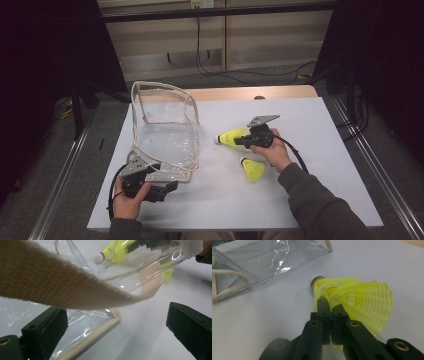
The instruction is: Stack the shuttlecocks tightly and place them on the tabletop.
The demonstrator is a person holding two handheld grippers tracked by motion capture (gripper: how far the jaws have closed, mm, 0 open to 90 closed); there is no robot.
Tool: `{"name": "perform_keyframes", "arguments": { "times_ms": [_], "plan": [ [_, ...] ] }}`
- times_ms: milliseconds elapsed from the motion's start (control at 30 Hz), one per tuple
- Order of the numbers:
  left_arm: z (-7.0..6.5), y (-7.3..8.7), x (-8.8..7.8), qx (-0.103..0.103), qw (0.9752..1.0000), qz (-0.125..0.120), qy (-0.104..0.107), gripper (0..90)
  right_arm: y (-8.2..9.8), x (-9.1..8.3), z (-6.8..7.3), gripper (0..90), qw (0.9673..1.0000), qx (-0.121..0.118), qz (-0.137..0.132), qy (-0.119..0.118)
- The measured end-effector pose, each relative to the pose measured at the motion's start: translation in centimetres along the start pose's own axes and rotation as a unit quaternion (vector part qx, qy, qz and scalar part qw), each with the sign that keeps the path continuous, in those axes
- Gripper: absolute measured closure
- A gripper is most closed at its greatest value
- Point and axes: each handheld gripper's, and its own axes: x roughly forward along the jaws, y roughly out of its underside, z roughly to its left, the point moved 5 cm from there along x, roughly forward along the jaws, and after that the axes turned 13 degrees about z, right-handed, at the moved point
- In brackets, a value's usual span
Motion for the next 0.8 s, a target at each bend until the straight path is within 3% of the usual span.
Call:
{"name": "perform_keyframes", "arguments": {
  "times_ms": [800],
  "plan": [
    [-0.03, -0.01, -0.03, 0.000, 1.0000, 0.000, 0.000, 3.7, 0.32, -0.14, -0.15, 70.4, 0.9998, 0.015, 0.010, 0.005]
  ]
}}
